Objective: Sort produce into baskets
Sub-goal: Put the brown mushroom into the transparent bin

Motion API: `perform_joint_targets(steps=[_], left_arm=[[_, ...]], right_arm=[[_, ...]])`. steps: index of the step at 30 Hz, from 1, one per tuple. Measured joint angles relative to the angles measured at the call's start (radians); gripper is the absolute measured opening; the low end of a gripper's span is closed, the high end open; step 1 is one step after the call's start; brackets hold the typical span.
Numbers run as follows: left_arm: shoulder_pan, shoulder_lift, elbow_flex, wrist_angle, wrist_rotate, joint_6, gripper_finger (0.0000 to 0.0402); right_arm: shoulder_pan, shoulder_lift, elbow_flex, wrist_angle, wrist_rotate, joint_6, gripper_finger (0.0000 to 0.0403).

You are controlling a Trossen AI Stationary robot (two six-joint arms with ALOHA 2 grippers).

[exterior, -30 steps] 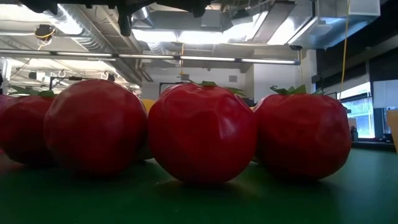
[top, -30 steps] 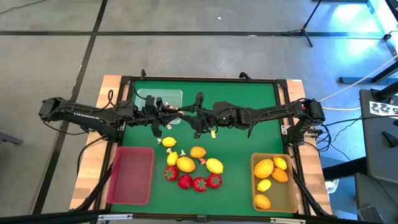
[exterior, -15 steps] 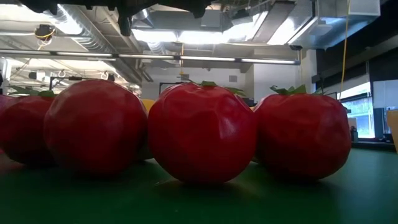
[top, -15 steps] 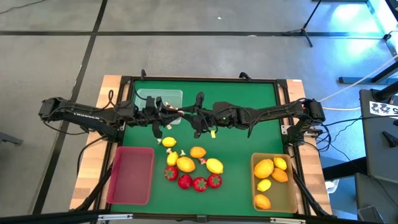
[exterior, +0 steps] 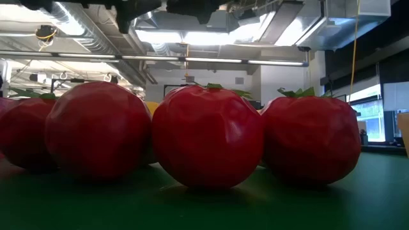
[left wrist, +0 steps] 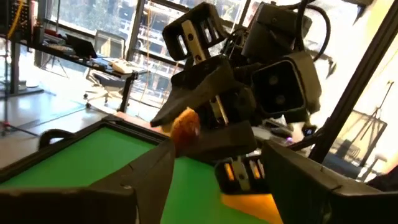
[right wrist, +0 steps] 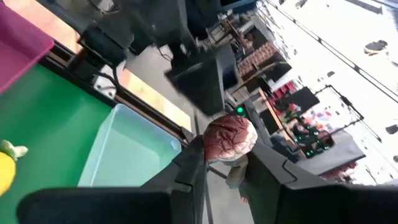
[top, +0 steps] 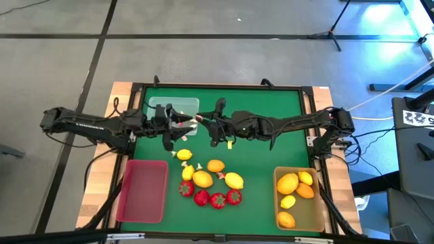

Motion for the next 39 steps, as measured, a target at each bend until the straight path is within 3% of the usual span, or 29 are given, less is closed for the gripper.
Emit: perform_joint_targets(steps=[5,12,23,28,32,39], left_arm=[[0.025,-0.155,0.000,-0.146,-0.104,0.040,0.0243],[0.040,-0.317,0.000,-0.286,-0.228,0.037,0.0243],[0.040,-0.327,0.000,-0.403,-0.236,-0.007,0.0243],[0.040,-0.318,0.000,-0.406,-0.236,-0.023,0.0243],[0.040,-0.312,0.000,-0.409,-0.236,-0.025,0.0243],[0.041,-0.309,0.000,-0.408,-0.236,-0.032,0.0243]], right_arm=[[-0.008,0.000,0.000,-0.022,-0.013,0.047,0.0087],[-0.091,0.072,0.001,0.034,-0.190,0.232,0.0088],[-0.214,0.293,0.012,0.299,-0.200,0.548,0.0088],[-0.243,0.400,0.097,0.248,-0.193,0.631,0.0090],[-0.242,0.461,0.209,0.098,-0.201,0.623,0.0126],[-0.243,0.491,0.336,-0.117,-0.189,0.624,0.0243]])
